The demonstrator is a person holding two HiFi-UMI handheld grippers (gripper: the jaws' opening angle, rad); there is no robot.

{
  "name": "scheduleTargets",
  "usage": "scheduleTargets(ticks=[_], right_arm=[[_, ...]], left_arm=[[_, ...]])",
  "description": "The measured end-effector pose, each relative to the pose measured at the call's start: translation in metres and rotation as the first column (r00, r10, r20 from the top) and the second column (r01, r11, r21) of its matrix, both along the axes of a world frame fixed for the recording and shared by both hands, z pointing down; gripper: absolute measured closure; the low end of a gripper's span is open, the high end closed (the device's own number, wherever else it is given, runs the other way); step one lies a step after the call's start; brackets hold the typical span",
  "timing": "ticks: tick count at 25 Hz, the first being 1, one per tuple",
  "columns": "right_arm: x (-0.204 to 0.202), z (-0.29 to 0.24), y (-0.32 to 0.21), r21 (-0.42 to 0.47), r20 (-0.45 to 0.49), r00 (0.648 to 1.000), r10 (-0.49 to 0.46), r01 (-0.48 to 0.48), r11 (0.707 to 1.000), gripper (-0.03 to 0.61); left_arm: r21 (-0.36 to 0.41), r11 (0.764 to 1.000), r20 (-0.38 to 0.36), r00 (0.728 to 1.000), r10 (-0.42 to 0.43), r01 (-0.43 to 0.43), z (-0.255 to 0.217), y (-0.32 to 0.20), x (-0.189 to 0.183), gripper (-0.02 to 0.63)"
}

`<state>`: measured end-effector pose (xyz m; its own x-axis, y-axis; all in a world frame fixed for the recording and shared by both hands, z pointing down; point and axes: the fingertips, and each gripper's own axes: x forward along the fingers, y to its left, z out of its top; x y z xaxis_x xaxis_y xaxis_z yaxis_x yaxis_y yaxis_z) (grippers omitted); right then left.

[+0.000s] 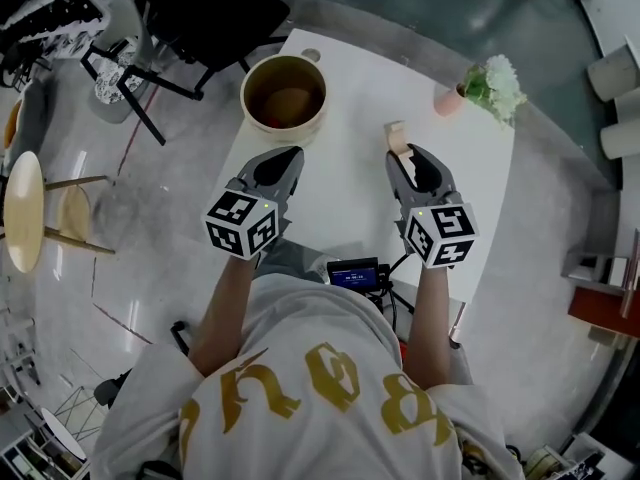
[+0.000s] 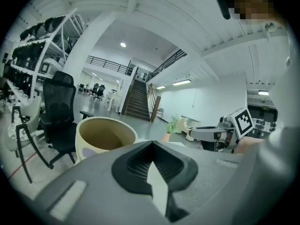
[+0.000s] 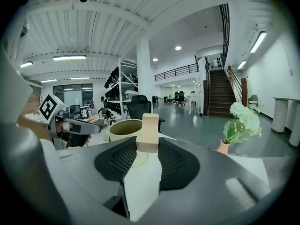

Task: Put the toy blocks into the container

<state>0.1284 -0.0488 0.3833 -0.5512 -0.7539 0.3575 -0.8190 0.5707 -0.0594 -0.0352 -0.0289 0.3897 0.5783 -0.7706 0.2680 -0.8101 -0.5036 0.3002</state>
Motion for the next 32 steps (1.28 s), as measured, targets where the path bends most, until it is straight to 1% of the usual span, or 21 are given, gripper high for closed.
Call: scheduleTargets(ticks=[3, 7, 10, 13, 19, 27, 30, 32], right_arm=[[-0.009, -0.015, 0.007, 0.024, -0.001, 1.0, -0.026, 0.026, 0.999, 0.41], [-0.025, -0.03, 0.005, 0.059, -0.009, 0.999, -0.032, 0.033, 0.998, 0.41], [-0.041, -0.032, 0.003, 0.061, -0.01, 0.999, -0.041, 0.042, 0.997, 0.41], [-0.047, -0.034, -0.002, 0.054, -0.02, 0.999, -0.05, 0.051, 0.997, 0.41], [-0.075, -0.032, -0.02, 0.029, -0.041, 0.997, -0.071, 0.072, 0.997, 0.41], [-0.118, -0.019, -0.051, -0.009, -0.075, 0.992, -0.104, 0.104, 0.995, 0.41], [-0.132, -0.011, -0.061, -0.027, -0.09, 0.99, -0.106, 0.104, 0.994, 0.41], [-0.139, -0.007, -0.066, -0.039, -0.108, 0.988, -0.108, 0.104, 0.994, 0.41]], left_arm=[[0.018, 0.999, 0.001, 1.0, -0.031, 0.031, -0.011, 0.005, -0.01, 0.612], [0.035, 0.997, -0.038, 0.997, -0.071, 0.073, -0.023, 0.001, -0.032, 0.612], [0.039, 0.995, -0.047, 0.995, -0.093, 0.095, -0.024, -0.006, -0.052, 0.612], [0.036, 0.994, -0.069, 0.992, -0.105, 0.107, -0.029, -0.015, -0.061, 0.612], [0.016, 0.995, -0.06, 0.994, -0.095, 0.096, -0.026, -0.038, -0.082, 0.612], [-0.005, 0.997, -0.083, 0.994, -0.072, 0.072, -0.016, -0.077, -0.111, 0.612], [-0.014, 0.998, -0.052, 0.997, -0.054, 0.054, -0.009, -0.085, -0.121, 0.612], [-0.028, 0.999, -0.044, 0.998, -0.041, 0.04, -0.003, -0.09, -0.125, 0.612]])
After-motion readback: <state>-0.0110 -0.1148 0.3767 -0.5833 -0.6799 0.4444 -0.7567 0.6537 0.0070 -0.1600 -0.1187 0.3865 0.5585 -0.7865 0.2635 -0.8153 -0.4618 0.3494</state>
